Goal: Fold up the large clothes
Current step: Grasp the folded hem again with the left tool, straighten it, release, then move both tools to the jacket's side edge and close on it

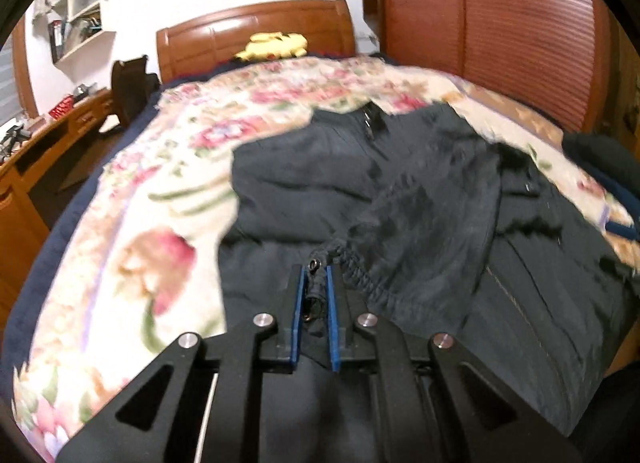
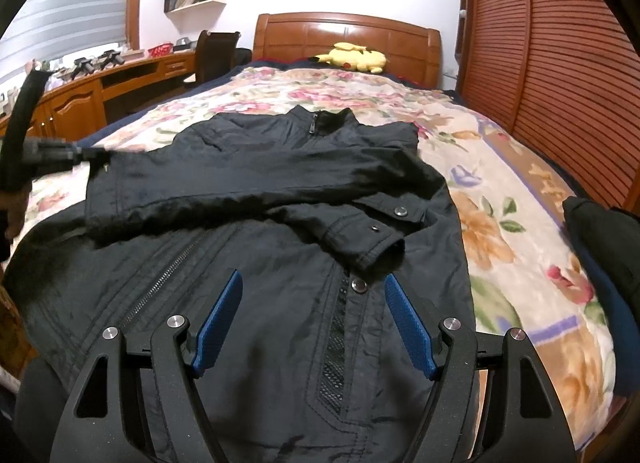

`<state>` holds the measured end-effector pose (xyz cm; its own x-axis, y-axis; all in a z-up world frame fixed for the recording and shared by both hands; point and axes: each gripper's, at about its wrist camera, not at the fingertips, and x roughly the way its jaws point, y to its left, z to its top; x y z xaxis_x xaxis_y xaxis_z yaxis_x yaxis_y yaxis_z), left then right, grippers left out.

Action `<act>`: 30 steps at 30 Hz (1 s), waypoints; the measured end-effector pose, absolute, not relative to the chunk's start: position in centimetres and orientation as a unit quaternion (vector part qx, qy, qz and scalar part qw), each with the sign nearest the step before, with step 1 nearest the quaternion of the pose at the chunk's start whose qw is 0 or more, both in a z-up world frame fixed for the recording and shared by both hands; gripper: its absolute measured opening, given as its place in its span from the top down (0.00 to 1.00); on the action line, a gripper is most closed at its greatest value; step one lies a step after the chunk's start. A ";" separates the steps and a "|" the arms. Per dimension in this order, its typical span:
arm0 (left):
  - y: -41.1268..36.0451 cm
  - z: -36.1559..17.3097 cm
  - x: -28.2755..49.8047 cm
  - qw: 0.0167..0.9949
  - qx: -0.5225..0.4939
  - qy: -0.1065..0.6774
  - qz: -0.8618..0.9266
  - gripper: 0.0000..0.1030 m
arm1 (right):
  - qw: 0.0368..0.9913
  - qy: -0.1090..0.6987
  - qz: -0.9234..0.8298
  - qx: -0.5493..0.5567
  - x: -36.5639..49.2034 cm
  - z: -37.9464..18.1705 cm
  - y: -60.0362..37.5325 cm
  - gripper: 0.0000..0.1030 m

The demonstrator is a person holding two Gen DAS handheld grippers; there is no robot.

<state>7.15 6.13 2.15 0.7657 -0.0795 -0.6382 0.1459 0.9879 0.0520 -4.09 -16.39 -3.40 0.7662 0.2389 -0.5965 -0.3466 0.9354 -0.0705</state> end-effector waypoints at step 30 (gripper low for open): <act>10.0 -3.1 -3.2 0.930 0.023 0.362 -0.058 0.55 | 0.934 0.304 0.158 -0.098 -3.8 -4.4 -15.1 0.27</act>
